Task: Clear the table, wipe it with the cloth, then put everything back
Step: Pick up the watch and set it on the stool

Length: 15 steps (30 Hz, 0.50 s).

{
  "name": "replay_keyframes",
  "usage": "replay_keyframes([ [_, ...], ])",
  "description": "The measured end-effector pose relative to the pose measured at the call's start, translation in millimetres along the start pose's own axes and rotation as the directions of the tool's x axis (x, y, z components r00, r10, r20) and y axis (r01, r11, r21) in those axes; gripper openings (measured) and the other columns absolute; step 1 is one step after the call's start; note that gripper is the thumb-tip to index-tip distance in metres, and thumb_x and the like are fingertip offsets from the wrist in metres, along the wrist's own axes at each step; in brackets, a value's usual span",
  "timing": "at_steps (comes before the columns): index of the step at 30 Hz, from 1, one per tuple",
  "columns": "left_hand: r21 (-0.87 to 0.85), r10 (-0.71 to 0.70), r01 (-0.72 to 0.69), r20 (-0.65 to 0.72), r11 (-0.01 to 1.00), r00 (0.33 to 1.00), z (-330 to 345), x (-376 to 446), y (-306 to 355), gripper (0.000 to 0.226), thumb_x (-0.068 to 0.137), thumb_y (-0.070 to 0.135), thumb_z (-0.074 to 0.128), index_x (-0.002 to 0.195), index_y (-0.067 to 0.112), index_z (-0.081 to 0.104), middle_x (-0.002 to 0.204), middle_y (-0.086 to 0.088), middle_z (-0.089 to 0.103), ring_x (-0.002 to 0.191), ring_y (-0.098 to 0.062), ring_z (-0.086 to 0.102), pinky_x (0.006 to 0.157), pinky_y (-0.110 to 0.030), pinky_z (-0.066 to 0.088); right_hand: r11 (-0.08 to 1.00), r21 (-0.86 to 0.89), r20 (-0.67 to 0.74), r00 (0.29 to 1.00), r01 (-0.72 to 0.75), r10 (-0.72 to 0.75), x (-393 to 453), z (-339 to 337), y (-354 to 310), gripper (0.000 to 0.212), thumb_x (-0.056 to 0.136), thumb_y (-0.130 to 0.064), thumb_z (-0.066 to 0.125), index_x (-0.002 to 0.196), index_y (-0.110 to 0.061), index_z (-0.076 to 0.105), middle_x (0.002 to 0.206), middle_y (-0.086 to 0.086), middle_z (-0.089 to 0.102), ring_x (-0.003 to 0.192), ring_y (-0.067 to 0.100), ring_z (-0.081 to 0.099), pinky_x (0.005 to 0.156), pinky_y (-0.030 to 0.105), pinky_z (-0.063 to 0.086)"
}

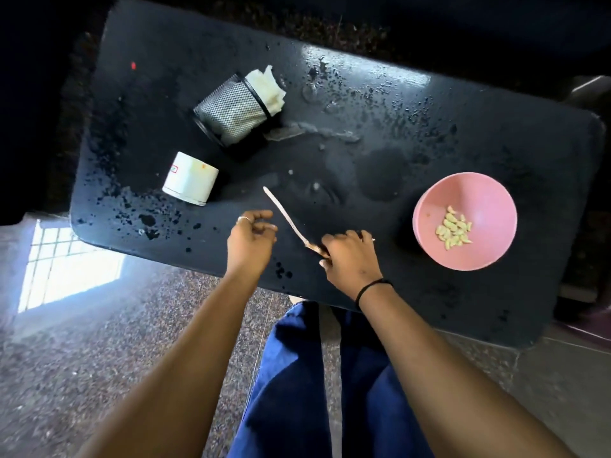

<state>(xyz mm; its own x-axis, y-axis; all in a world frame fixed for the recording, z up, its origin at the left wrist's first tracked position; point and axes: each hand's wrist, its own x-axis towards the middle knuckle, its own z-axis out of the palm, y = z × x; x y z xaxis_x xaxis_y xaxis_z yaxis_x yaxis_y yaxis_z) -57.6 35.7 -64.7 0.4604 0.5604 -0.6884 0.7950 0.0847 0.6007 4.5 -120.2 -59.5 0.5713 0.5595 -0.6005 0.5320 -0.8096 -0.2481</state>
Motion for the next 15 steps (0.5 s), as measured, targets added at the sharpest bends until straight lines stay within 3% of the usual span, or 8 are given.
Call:
replay_keyframes([
  [3,0.027,-0.085,0.084,0.031,0.996,0.996,13,-11,-5,0.007,0.09,0.019,0.059,0.098,0.019,0.059,0.079,0.003,0.063,0.069,-0.016,0.061,0.083,-0.046,0.056,0.992,0.123,-0.04,0.999,0.027,-0.023,0,-2,3,0.011,0.089,-0.017,0.056,0.099,-0.013,0.056,0.104,0.009,0.065,0.105,0.032,0.057,0.101,0.038,0.031],
  [7,-0.064,-0.058,0.054,-0.057,0.996,0.997,31,-21,1,0.028,0.087,0.032,0.065,0.108,0.022,0.05,0.097,0.0,0.061,0.081,-0.017,0.061,0.086,-0.047,0.054,0.945,0.322,-0.016,0.999,0.052,-0.049,-4,-13,6,0.014,0.092,-0.014,0.054,0.105,-0.01,0.053,0.107,0.011,0.059,0.099,0.035,0.056,0.081,0.039,0.04],
  [9,-0.247,-0.128,0.102,-0.091,0.964,0.988,35,-24,10,0.041,0.087,0.026,0.065,0.121,0.024,0.043,0.109,-0.002,0.056,0.087,-0.016,0.058,0.081,-0.042,0.053,0.889,0.456,0.024,0.998,0.043,-0.061,-10,-16,9,0.014,0.093,-0.013,0.052,0.107,-0.011,0.051,0.109,0.011,0.056,0.098,0.034,0.056,0.082,0.043,0.045],
  [11,-0.539,-0.344,0.337,0.091,0.772,0.935,40,-29,23,0.036,0.09,0.023,0.062,0.122,0.024,0.044,0.098,-0.004,0.061,0.081,-0.018,0.06,0.07,-0.036,0.053,0.815,0.578,0.037,0.997,0.033,-0.066,-20,-17,17,0.01,0.093,-0.012,0.052,0.104,-0.013,0.051,0.106,0.01,0.056,0.095,0.031,0.055,0.082,0.044,0.046],
  [12,-0.619,-0.402,0.45,0.226,0.644,0.887,42,-33,29,0.026,0.091,0.022,0.06,0.115,0.02,0.051,0.09,-0.006,0.063,0.077,-0.02,0.062,0.067,-0.035,0.052,0.779,0.627,0.032,0.997,0.03,-0.065,-27,-18,24,0.008,0.092,-0.012,0.053,0.1,-0.014,0.052,0.101,0.009,0.056,0.09,0.029,0.055,0.08,0.042,0.046],
  [13,-0.631,-0.42,0.513,0.306,0.582,0.854,44,-36,31,0.013,0.091,0.022,0.059,0.103,0.017,0.057,0.085,-0.008,0.066,0.074,-0.02,0.063,0.064,-0.034,0.052,0.743,0.668,0.036,0.997,0.025,-0.065,-35,-20,30,0.005,0.092,-0.011,0.055,0.096,-0.013,0.052,0.094,0.007,0.057,0.084,0.026,0.054,0.076,0.04,0.045],
  [15,-0.609,-0.397,0.523,0.343,0.597,0.852,50,-45,30,0.003,0.09,0.017,0.059,0.087,0.017,0.061,0.076,-0.005,0.069,0.069,-0.017,0.065,0.057,-0.03,0.053,0.675,0.737,0.08,0.996,-0.026,-0.048,-56,-24,52,0.003,0.091,-0.012,0.057,0.09,-0.011,0.054,0.082,0.002,0.056,0.074,0.02,0.054,0.069,0.034,0.041],
])
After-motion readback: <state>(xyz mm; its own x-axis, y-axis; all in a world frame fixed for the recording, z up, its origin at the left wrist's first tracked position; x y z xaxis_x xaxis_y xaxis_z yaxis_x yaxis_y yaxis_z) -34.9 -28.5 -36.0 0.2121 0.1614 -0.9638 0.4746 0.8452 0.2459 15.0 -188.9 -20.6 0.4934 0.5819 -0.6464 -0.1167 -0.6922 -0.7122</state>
